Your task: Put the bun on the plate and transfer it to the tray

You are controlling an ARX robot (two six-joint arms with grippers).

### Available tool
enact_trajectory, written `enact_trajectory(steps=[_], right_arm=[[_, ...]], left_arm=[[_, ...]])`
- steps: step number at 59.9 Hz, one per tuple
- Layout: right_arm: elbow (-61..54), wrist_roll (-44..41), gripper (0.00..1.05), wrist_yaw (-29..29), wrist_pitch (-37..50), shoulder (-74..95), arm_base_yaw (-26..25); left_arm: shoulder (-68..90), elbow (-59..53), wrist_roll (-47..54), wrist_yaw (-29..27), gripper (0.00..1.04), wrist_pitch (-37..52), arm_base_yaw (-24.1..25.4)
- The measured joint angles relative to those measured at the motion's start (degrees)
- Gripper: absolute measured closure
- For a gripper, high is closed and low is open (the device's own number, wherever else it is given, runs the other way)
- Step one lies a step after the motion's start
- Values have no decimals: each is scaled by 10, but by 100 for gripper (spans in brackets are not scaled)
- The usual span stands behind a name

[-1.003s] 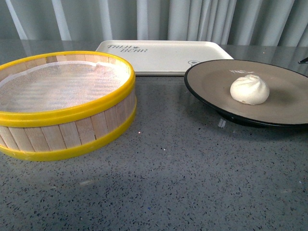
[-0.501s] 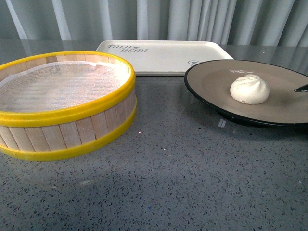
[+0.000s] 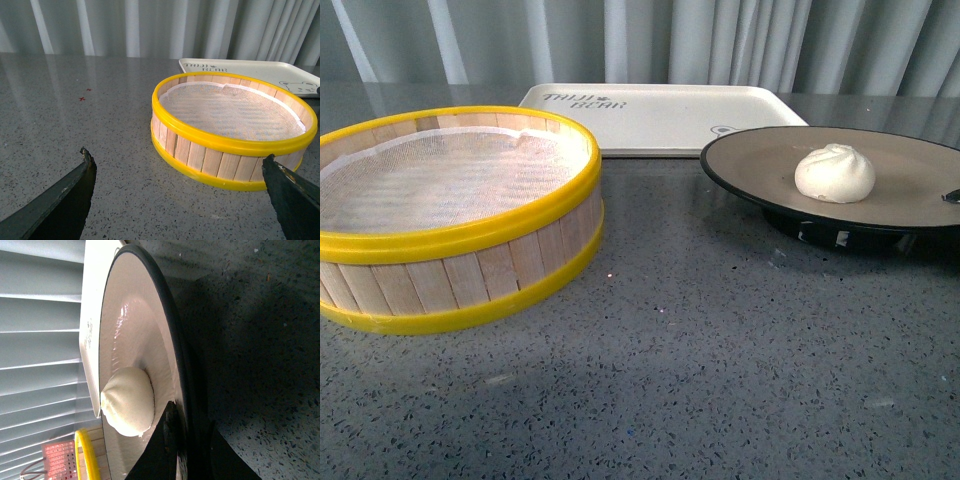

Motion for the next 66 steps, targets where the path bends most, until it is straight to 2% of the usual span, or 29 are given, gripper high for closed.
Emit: enact_trajectory(steps=[22,29,38,49,66], right_arm=[[-49,53,102,0,208,-22,2],[-47,75,102,2,236,-17,3],[-8,87,102,6,227,24,1],[107,104,102,23,179,91,0],[337,87,102,54,26,215,27]], left_arm=[[0,0,0,0,7,0,0],[0,0,0,0,7,0,0],[0,0,0,0,7,0,0],[0,0,0,0,7,0,0],[0,0,0,0,7,0,0]])
